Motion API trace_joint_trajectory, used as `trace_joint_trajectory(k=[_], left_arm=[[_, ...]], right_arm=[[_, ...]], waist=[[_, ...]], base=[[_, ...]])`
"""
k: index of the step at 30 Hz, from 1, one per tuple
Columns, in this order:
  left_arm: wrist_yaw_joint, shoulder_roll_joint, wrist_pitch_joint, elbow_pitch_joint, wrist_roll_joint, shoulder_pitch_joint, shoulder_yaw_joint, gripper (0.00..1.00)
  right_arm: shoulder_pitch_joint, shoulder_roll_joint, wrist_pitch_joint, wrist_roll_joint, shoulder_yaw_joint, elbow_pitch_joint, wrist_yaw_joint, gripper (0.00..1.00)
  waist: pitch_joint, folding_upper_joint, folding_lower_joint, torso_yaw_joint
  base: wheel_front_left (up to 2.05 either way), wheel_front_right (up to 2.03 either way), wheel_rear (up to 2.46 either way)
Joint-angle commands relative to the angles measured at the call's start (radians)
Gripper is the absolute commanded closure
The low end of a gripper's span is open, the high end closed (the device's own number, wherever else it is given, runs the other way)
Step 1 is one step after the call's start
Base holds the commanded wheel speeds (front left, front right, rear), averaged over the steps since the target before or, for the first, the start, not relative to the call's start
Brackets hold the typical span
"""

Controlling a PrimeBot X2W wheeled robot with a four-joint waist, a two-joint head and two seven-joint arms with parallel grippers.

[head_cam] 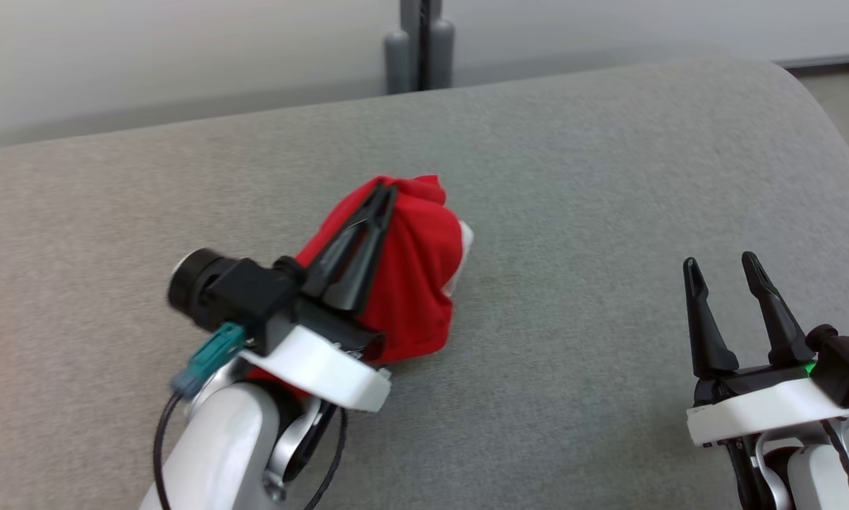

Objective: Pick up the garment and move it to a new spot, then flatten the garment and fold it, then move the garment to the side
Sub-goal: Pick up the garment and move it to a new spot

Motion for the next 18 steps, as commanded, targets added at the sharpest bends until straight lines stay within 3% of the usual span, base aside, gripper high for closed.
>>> trace_joint_trajectory(k=[1, 8, 18], left_arm=[[-0.011, -0.003, -0.001, 0.017, 0.007, -0.037, -0.015, 1.0], [-0.046, -0.039, -0.001, 0.155, -0.008, -0.141, -0.136, 1.0], [-0.061, -0.045, 0.003, 0.403, -0.051, -0.193, -0.185, 1.0]], right_arm=[[-0.013, 0.001, -0.012, 0.01, 0.002, 0.001, 0.002, 0.0], [-0.034, 0.009, -0.041, 0.032, 0.006, 0.032, 0.002, 0.0], [-0.066, 0.009, -0.074, 0.078, 0.033, 0.079, 0.002, 0.0]], waist=[[0.05, -0.0001, 0.0, -0.057], [0.123, -0.0001, 0.0, -0.166], [0.189, -0.0001, 0.0, -0.224]], base=[[0.0, 0.0, 0.0], [0.0, 0.0, 0.0], [0.0, 0.0, 0.0]])
